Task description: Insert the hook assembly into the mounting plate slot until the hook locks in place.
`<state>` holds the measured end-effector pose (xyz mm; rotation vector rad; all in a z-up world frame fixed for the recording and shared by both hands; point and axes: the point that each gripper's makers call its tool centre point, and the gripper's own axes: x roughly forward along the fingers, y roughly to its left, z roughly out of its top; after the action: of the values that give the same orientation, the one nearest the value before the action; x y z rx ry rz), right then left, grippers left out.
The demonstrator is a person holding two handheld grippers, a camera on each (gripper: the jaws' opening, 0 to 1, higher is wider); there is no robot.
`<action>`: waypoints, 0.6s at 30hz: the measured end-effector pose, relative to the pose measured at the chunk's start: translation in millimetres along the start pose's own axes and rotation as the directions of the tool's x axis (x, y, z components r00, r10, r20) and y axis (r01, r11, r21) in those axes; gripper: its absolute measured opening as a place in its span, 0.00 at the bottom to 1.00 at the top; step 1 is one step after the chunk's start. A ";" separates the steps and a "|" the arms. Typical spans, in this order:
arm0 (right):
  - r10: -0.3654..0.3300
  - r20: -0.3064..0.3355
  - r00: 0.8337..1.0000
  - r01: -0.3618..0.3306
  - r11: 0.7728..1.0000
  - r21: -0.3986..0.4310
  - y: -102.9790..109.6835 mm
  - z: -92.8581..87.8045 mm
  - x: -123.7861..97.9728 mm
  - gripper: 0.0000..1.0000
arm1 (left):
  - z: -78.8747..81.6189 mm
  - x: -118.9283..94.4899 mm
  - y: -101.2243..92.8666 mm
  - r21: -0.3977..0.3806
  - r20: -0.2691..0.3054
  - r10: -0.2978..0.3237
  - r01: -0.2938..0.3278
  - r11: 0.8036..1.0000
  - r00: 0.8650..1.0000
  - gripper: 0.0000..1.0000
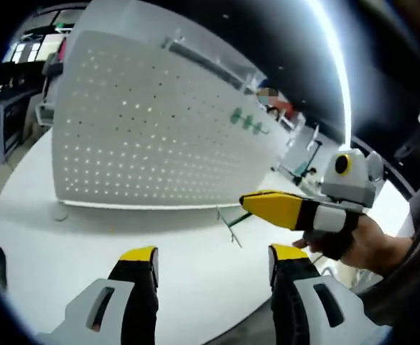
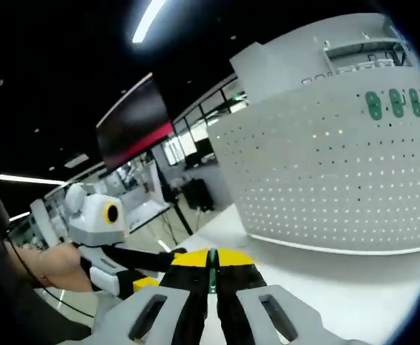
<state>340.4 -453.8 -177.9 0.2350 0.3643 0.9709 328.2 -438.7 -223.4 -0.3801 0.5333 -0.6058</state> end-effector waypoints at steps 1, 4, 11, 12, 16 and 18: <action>0.007 -0.002 1.000 -0.007 1.000 0.001 3.0 -0.5 0.7 0.00 | 0.4 -0.3 -0.4 -0.008 0.004 -0.004 0.004 1.000 1.000 0.61; 0.029 -0.002 1.000 -0.029 1.000 -0.009 14.4 -1.6 1.5 0.00 | 3.7 -1.6 -2.4 -0.032 0.025 -0.016 0.017 0.999 1.000 0.55; 0.053 0.028 0.998 -0.052 0.997 -0.063 29.1 7.0 1.3 0.00 | 7.7 -4.4 -12.6 -0.097 0.077 -0.093 0.101 0.990 0.993 0.38; 0.055 0.030 0.998 -0.052 0.995 -0.082 30.7 8.0 1.4 0.00 | 9.1 -5.2 -13.8 -0.109 0.091 -0.104 0.113 0.988 0.990 0.35; 0.058 0.040 0.998 -0.053 0.992 -0.115 34.7 10.7 0.9 0.00 | 11.3 -8.0 -16.0 -0.122 0.106 -0.125 0.137 0.983 0.987 0.23; 0.044 0.036 0.998 -0.036 0.979 -0.201 34.9 11.7 0.9 0.00 | 12.5 -9.2 -16.1 -0.123 0.110 -0.133 0.146 0.982 0.985 0.17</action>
<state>319.1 -434.3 -155.0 0.0783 0.2233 1.0332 322.0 -443.0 -202.3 -0.5728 0.4522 -0.6851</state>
